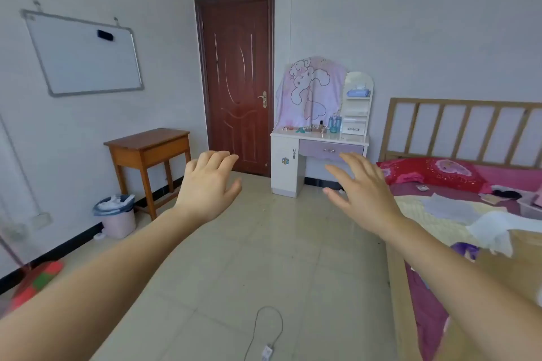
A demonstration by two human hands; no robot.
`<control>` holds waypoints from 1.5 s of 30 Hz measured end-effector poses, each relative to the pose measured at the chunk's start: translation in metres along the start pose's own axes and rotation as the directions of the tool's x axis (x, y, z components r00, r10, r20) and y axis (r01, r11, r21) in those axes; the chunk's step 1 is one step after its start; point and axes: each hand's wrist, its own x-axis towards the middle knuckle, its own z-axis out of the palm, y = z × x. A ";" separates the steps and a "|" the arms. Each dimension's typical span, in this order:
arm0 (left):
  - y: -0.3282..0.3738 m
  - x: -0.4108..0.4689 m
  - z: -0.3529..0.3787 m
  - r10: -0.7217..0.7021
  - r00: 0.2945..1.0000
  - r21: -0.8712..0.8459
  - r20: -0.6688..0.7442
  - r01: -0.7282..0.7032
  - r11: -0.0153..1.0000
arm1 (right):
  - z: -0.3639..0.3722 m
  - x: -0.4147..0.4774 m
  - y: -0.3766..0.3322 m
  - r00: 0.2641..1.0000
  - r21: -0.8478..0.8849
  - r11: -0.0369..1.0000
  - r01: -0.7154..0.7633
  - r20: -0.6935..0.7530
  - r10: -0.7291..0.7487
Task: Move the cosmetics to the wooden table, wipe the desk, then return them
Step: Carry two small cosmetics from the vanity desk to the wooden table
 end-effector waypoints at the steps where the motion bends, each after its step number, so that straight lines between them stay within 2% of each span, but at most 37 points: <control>1: 0.000 0.003 0.004 -0.011 1.000 -0.009 0.006 0.011 1.000 | 0.005 0.001 0.001 1.000 0.002 1.000 0.004 0.004 -0.004; 4: -0.005 0.017 0.013 -0.060 0.998 -0.058 -0.003 0.060 0.997 | 0.022 0.009 0.008 1.000 0.001 1.000 -0.008 -0.030 0.008; 9: -0.022 0.065 0.029 -0.154 0.988 -0.251 -0.017 0.145 0.957 | 0.053 0.051 0.013 0.999 0.043 0.999 -0.021 -0.048 0.023; 12: -0.043 0.098 0.047 -0.143 0.989 -0.274 -0.038 0.127 0.953 | 0.078 0.086 0.013 0.999 0.028 1.000 -0.003 -0.054 0.004; 19: -0.096 0.154 0.104 -0.111 0.993 -0.246 0.042 0.118 0.962 | 0.134 0.141 0.013 0.999 -0.008 1.000 -0.030 0.034 0.030; 21: -0.118 0.208 0.149 -0.063 0.994 -0.255 0.084 0.083 0.963 | 0.179 0.171 0.031 0.993 -0.083 0.992 -0.096 0.055 0.101; 23: -0.119 0.211 0.161 -0.075 0.990 -0.276 0.117 0.105 0.955 | 0.180 0.170 0.036 0.991 -0.122 0.990 -0.074 0.105 0.087; 25: -0.117 0.229 0.186 -0.039 0.992 -0.275 0.123 0.071 0.959 | 0.197 0.170 0.055 0.985 -0.169 0.982 -0.083 0.134 0.107; 30: -0.085 0.297 0.240 0.028 0.990 -0.337 0.141 0.022 0.941 | 0.220 0.198 0.122 0.943 -0.122 0.955 -0.270 0.168 0.288; 32: -0.073 0.328 0.255 0.054 0.994 -0.329 0.095 -0.020 0.944 | 0.238 0.213 0.149 0.959 -0.144 0.960 -0.241 0.119 0.259; 37: -0.054 0.405 0.295 0.041 0.996 -0.285 0.077 -0.017 0.958 | 0.296 0.247 0.212 0.964 -0.134 0.972 -0.193 0.158 0.213; 40: -0.046 0.444 0.317 -0.038 0.998 -0.313 0.055 0.053 0.948 | 0.330 0.270 0.247 0.972 -0.124 0.981 -0.148 0.165 0.167; 42: -0.042 0.464 0.335 -0.098 0.994 -0.343 0.046 0.108 0.933 | 0.352 0.285 0.264 0.957 -0.046 0.983 -0.180 0.221 0.186; 45: -0.046 0.484 0.367 -0.133 0.986 -0.316 0.096 0.157 0.936 | 0.393 0.297 0.281 0.956 -0.049 0.986 -0.157 0.242 0.164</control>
